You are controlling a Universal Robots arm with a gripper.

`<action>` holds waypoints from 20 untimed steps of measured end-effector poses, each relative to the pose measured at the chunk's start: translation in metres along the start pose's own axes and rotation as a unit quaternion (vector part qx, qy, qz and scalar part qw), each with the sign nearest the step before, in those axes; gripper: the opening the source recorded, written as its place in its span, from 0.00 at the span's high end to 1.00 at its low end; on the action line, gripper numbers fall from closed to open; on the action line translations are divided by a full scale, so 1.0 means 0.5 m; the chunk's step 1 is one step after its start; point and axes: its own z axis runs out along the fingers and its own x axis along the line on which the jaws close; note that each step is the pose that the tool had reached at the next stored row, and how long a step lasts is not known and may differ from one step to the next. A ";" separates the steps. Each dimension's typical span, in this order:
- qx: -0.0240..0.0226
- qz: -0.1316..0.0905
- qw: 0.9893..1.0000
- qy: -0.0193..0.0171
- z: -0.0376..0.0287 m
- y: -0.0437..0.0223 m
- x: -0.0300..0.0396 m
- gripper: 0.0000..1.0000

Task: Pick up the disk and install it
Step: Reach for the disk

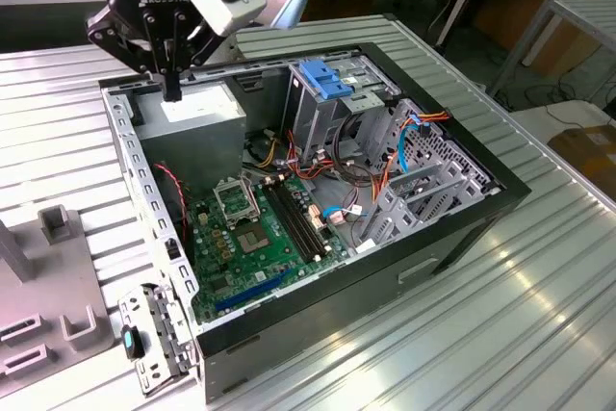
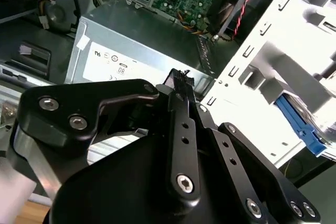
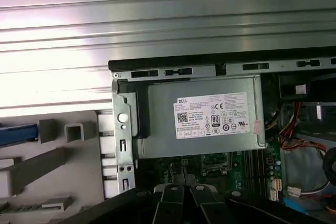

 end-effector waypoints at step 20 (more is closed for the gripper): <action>0.000 0.000 1.000 0.000 -0.003 -0.008 0.103 0.89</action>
